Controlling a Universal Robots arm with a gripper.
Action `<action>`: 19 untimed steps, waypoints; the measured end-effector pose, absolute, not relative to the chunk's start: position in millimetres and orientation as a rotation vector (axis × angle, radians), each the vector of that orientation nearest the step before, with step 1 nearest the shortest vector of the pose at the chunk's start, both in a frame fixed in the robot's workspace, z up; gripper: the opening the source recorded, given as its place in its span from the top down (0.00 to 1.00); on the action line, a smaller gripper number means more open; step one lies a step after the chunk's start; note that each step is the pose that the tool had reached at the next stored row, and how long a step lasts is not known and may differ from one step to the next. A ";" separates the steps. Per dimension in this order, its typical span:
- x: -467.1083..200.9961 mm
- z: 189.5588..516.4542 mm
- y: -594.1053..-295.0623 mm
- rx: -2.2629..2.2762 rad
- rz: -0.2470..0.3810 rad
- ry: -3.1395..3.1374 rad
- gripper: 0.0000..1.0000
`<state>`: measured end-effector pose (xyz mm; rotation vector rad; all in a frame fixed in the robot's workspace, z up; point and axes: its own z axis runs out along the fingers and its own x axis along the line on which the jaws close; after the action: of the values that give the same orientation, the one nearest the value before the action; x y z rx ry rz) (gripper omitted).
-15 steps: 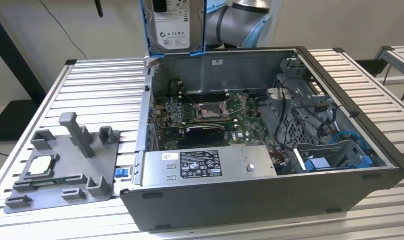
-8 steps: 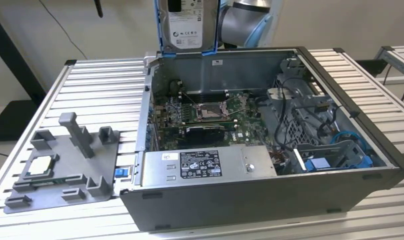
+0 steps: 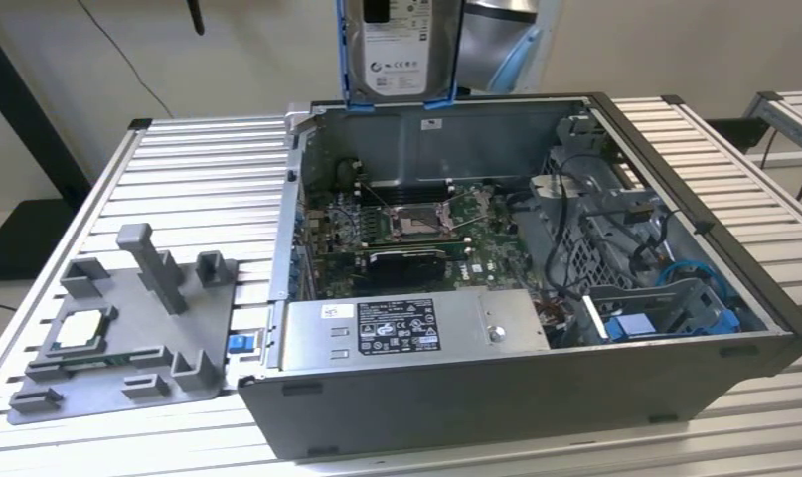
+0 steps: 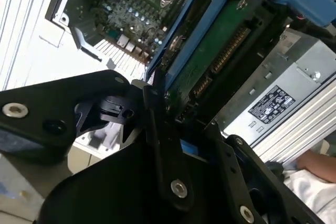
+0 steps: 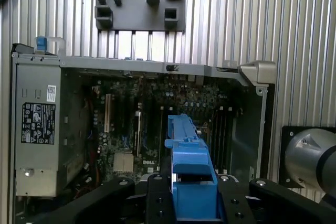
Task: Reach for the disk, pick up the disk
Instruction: 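Pick up the disk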
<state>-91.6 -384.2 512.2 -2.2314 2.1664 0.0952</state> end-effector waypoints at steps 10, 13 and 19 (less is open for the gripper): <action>-60.1 512.1 -384.3 -2.232 0.095 2.167 1.00; -51.7 512.0 -384.2 -2.232 0.095 2.167 1.00; -31.5 511.7 -384.3 -2.232 0.095 2.167 1.00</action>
<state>-31.5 -384.3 511.7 -2.2316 2.1667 0.0950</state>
